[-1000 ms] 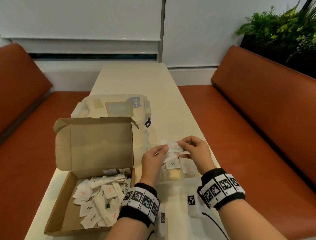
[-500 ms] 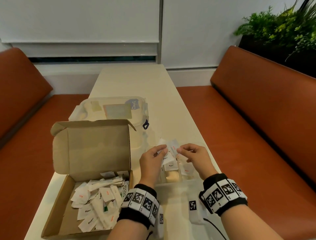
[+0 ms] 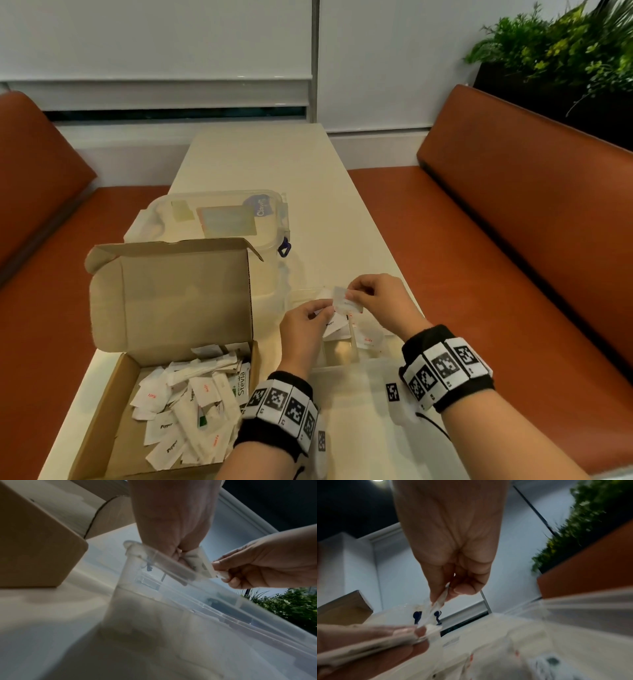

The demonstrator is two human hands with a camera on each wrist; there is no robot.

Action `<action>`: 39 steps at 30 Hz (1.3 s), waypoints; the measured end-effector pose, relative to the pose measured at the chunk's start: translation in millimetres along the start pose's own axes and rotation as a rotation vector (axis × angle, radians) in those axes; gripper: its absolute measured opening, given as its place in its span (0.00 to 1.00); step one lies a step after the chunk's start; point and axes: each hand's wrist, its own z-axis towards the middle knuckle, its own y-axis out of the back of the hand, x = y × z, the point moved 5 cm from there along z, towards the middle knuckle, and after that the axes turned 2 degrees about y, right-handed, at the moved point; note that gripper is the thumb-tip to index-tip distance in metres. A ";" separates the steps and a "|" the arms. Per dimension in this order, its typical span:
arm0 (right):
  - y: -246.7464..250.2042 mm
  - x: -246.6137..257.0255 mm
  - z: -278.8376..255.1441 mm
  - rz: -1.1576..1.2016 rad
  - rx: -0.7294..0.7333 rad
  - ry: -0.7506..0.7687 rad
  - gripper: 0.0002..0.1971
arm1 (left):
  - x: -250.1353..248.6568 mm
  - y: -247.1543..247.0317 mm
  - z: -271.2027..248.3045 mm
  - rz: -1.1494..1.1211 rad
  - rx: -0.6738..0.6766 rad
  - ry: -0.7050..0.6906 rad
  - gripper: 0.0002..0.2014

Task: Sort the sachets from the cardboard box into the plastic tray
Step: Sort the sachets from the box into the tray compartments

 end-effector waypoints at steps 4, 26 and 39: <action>-3.7 0.7 2.7 -0.289 0.209 0.034 0.08 | 2.4 5.0 2.2 0.030 -0.066 -0.027 0.08; -23.9 -50.0 -31.9 -0.351 0.257 -0.008 0.16 | 8.6 6.6 3.6 0.069 -0.039 -0.080 0.09; -28.5 -50.8 -26.5 -0.405 0.202 -0.053 0.15 | 12.8 2.4 5.5 0.053 0.019 -0.050 0.10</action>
